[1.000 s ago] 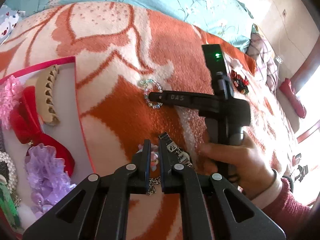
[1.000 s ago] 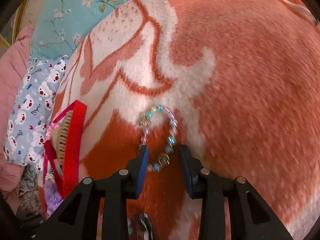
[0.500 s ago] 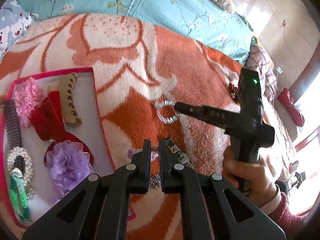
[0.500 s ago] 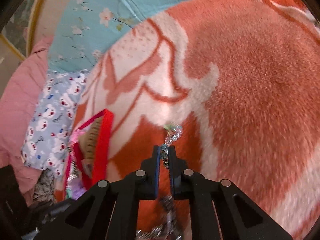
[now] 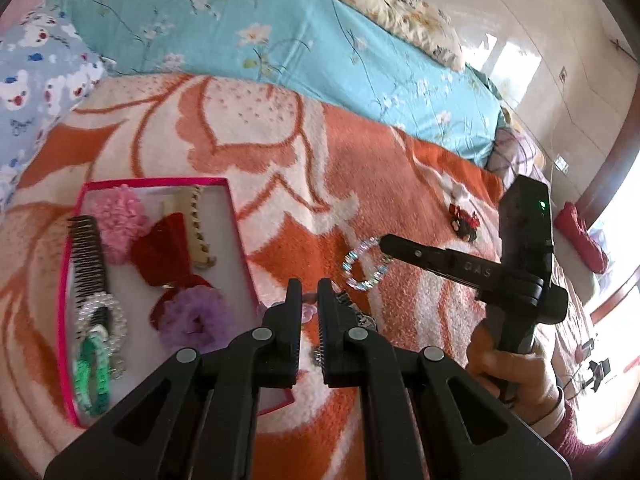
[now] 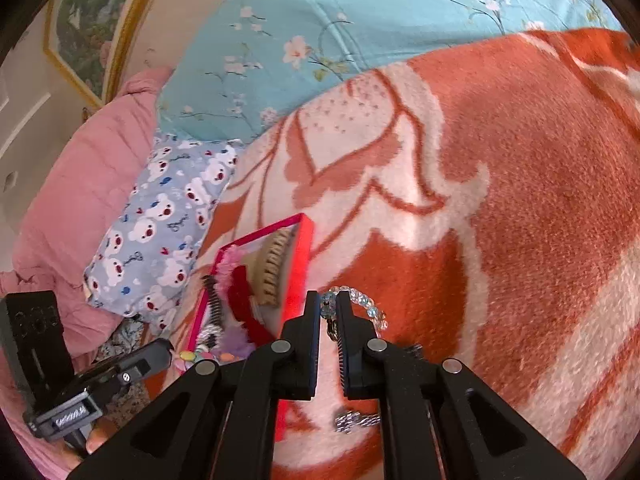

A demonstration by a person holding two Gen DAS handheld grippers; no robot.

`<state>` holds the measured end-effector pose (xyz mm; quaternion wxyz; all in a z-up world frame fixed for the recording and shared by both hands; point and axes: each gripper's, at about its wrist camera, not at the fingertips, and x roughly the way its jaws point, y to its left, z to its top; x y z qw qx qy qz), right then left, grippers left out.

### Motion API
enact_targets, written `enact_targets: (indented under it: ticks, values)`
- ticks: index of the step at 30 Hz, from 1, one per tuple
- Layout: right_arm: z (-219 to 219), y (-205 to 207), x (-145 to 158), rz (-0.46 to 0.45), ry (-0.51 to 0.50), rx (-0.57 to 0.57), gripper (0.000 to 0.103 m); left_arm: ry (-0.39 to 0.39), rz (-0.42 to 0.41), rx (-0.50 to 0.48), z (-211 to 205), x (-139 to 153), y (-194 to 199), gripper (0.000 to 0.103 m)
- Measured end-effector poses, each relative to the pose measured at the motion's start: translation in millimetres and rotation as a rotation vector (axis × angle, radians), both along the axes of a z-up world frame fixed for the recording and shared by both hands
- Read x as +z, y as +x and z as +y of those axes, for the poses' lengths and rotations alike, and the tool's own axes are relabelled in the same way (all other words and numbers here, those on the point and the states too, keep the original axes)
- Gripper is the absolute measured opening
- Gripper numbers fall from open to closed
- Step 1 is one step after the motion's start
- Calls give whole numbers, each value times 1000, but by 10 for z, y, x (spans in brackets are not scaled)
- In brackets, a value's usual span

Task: Organize jewelry
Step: 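Carry the bead tie and crystal bracelet with both grippers into the box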

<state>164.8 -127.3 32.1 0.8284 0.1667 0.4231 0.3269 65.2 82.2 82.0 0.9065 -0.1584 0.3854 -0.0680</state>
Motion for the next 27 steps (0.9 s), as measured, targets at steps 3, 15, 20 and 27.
enact_targets:
  ticks: [3, 15, 20, 27]
  values:
    - [65, -99, 80, -16, 3, 21, 7, -2, -14, 28, 118, 53, -101, 6]
    - [519, -462, 256, -48, 5, 130, 7, -18, -28, 144, 589, 78, -452, 6]
    - [706, -573, 313, -61, -1, 170, 7, -20, -36, 184, 761, 92, -573, 6]
    - [931, -701, 405, -81, -4, 217, 7, -23, -42, 232, 964, 88, -697, 6]
